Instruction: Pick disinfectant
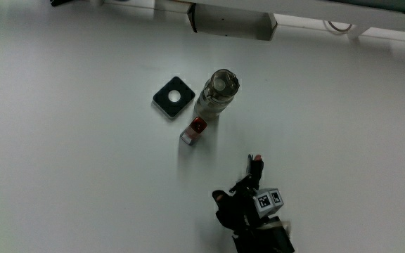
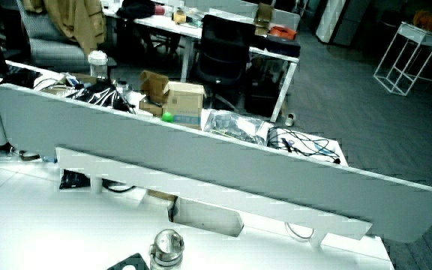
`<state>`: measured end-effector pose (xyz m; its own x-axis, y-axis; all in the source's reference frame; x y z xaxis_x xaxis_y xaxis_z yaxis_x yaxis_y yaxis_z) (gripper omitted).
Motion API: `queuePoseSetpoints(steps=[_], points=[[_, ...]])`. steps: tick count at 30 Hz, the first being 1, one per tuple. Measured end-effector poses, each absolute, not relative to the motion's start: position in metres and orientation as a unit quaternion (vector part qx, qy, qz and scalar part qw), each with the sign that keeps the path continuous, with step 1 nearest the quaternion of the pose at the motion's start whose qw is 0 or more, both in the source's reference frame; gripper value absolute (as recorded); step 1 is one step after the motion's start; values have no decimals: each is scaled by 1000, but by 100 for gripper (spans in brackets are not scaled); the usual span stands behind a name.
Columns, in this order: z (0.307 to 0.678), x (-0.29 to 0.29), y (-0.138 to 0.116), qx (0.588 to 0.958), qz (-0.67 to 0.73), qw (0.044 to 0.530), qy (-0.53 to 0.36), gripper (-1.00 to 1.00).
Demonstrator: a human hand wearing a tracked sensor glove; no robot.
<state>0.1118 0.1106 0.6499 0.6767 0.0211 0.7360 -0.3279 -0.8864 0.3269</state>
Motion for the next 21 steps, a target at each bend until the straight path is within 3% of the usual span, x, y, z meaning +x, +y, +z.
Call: queuePoseSetpoints(steps=[10, 21], points=[[647, 104, 70, 898, 378, 213, -68, 0], [649, 92, 65, 902, 374, 213, -27, 3]])
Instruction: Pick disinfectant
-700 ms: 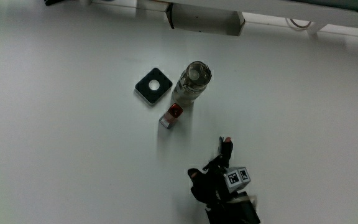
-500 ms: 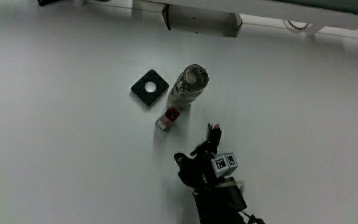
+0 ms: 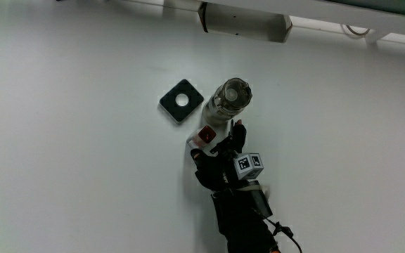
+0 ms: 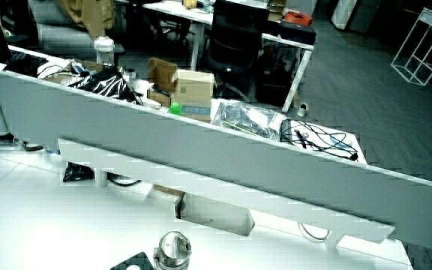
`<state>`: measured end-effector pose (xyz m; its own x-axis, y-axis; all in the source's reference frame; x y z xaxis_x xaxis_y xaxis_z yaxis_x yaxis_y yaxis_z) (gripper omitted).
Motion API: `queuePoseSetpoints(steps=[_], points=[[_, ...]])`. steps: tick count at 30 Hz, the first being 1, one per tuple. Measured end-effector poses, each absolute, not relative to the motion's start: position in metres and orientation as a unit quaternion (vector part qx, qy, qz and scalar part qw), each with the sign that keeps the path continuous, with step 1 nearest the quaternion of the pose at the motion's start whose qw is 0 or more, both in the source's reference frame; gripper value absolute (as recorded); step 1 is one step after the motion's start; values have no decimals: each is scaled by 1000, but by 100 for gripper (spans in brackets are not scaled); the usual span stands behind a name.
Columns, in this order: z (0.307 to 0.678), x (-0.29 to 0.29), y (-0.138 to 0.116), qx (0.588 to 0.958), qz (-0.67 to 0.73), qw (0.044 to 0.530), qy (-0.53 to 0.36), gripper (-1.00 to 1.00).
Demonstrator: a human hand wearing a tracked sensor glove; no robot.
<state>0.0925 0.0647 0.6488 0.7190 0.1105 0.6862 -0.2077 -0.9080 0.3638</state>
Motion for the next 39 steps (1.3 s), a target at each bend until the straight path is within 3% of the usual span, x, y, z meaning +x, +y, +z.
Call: queuePoseSetpoints(steps=[3, 12, 15, 22, 29, 39], points=[[642, 91, 69, 915, 364, 175, 5, 13], [639, 88, 67, 921, 361, 149, 8, 43], [632, 89, 68, 923, 368, 107, 17, 53], [629, 94, 68, 928, 365, 60, 36, 77], [624, 92, 64, 938, 341, 45, 35, 100], [627, 102, 69, 943, 330, 31, 25, 100]])
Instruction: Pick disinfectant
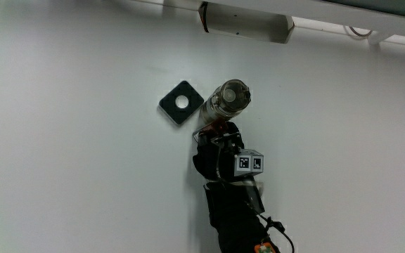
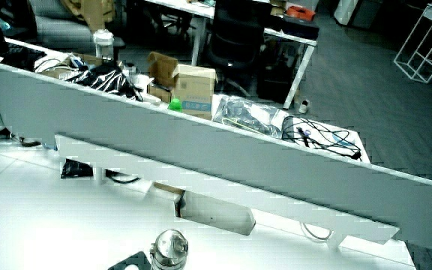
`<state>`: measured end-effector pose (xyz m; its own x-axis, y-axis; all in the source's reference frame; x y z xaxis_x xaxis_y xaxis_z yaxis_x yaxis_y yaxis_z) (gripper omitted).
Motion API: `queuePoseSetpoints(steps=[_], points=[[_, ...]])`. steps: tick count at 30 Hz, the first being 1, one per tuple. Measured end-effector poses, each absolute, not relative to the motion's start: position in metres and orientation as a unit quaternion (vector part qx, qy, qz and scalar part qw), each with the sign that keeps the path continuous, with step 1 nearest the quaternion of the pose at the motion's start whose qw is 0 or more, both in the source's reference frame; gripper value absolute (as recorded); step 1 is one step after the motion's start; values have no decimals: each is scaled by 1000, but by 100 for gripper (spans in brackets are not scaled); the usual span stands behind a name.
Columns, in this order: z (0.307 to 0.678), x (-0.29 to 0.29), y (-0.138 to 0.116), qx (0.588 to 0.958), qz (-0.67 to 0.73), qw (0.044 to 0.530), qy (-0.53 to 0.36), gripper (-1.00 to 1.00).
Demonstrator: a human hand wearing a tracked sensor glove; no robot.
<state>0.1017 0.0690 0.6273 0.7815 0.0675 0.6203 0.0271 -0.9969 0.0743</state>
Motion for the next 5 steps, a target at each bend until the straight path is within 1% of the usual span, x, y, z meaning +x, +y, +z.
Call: queuePoseSetpoints(steps=[1, 2, 4, 5], points=[[623, 102, 70, 942, 333, 32, 23, 100], [628, 104, 73, 946, 323, 27, 26, 100], [621, 105, 76, 944, 327, 31, 18, 100], [624, 107, 78, 948, 317, 30, 13, 100]])
